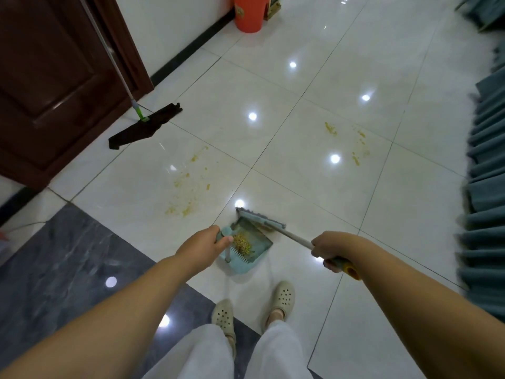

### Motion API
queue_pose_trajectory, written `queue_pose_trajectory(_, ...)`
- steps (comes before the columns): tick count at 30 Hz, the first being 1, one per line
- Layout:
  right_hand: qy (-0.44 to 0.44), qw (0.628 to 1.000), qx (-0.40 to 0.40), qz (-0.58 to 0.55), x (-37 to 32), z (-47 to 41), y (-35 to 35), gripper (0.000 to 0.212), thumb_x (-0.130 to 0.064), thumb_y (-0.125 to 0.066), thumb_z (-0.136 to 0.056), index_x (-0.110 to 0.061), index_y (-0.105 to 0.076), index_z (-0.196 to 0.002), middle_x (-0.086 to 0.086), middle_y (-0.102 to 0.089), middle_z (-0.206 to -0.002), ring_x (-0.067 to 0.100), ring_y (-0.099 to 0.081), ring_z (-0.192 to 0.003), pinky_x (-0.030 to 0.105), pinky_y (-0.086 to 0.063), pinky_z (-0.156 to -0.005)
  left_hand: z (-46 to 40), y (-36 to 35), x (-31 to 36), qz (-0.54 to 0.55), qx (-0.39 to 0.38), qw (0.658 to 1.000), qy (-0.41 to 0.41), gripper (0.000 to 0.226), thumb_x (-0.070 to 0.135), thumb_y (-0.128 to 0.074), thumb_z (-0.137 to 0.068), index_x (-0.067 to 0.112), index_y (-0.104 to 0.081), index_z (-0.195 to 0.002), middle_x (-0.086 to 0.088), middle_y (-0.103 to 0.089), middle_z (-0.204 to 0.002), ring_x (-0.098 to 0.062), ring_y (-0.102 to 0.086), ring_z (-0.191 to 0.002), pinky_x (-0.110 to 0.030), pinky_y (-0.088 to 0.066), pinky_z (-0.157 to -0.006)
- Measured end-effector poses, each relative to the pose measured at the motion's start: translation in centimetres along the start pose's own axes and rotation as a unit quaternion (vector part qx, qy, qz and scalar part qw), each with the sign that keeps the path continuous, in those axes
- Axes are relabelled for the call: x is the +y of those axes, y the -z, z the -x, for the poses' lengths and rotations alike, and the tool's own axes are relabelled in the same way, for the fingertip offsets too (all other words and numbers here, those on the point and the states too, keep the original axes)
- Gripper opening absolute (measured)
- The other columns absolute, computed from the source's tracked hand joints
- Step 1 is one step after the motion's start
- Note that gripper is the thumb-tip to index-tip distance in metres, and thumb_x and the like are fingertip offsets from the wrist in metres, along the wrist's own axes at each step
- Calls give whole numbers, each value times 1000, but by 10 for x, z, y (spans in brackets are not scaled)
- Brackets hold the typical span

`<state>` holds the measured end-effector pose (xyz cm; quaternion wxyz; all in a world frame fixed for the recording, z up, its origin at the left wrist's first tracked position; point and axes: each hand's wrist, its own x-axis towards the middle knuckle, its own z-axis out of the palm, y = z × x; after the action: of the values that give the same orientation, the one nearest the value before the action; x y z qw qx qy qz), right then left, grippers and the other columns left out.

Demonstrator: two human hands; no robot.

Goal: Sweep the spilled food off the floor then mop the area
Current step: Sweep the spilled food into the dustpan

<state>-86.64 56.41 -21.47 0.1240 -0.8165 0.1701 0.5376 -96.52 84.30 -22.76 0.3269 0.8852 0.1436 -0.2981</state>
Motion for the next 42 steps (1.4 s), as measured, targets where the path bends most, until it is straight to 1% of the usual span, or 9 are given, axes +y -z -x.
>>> queue_pose_trajectory(6,-12,993,5,-116,8,-17,-24,21,-11,-48,-95,-2,-50,-114,13,-50,-71,14,-44,-40,18,-41,-39,1,0,-11,-43,7,999,-11,34,51,-39,-95,24,-35,-74,-1,-53,-75,-14,-47,-57,-30,-34,-52)
queue_pose_trajectory(12,-37,972,-97,-210,14,-8,-55,31,-9,-49,-93,-1,-47,-122,11,-46,-68,13,-44,-40,17,-39,-38,-4,-5,-7,-61,23,997,-28,35,50,-38,-95,27,-31,-70,3,-48,-70,-13,-44,-58,-29,-29,-49)
queue_pose_trajectory(16,-22,965,-143,-219,22,20,-37,27,-9,-47,-93,-13,-48,-119,6,-45,-56,9,-40,-36,17,-37,-36,-2,-5,-5,-64,36,996,-47,34,47,-38,-97,30,-29,-69,7,-43,-67,-7,-40,-57,-28,-24,-47)
queue_pose_trajectory(20,-1,971,-125,-204,25,38,-26,19,-10,-46,-94,-23,-49,-108,6,-47,-63,8,-41,-38,17,-37,-40,3,-3,-11,-39,41,997,-43,34,48,-39,-96,29,-32,-69,6,-46,-68,-8,-42,-56,-27,-26,-47)
queue_pose_trajectory(26,17,978,-58,-199,10,20,-40,22,-9,-47,-94,-14,-54,-115,10,-46,-72,11,-44,-37,16,-40,-40,14,-1,-27,-62,43,996,-38,38,53,-41,-93,22,-38,-72,2,-50,-70,-14,-44,-59,-30,-30,-50)
queue_pose_trajectory(28,22,978,-55,-201,4,10,-49,18,-8,-47,-95,-8,-53,-111,11,-46,-73,14,-44,-44,16,-41,-41,15,-2,-31,-71,45,996,-37,37,53,-41,-93,23,-37,-72,3,-48,-69,-13,-43,-59,-29,-29,-49)
queue_pose_trajectory(30,17,974,-75,-213,3,2,-59,24,-8,-47,-95,-3,-50,-118,11,-45,-72,15,-43,-48,16,-40,-40,14,-6,-33,-81,43,995,-39,36,53,-40,-93,24,-35,-71,4,-47,-69,-10,-42,-58,-28,-27,-48)
queue_pose_trajectory(36,-10,961,-144,-235,18,17,-44,43,-9,-46,-93,-10,-42,-136,5,-43,-49,11,-37,-36,15,-36,-35,14,-10,-32,-87,42,994,-41,35,53,-39,-94,28,-32,-70,5,-48,-69,-10,-44,-58,-28,-27,-47)
queue_pose_trajectory(42,37,980,-83,-175,8,29,-19,30,-9,-45,-96,-10,-51,-126,8,-43,-66,12,-40,-40,14,-36,-37,23,-9,-28,-85,66,994,-10,37,53,-40,-93,25,-34,-70,4,-47,-67,-12,-42,-58,-29,-27,-48)
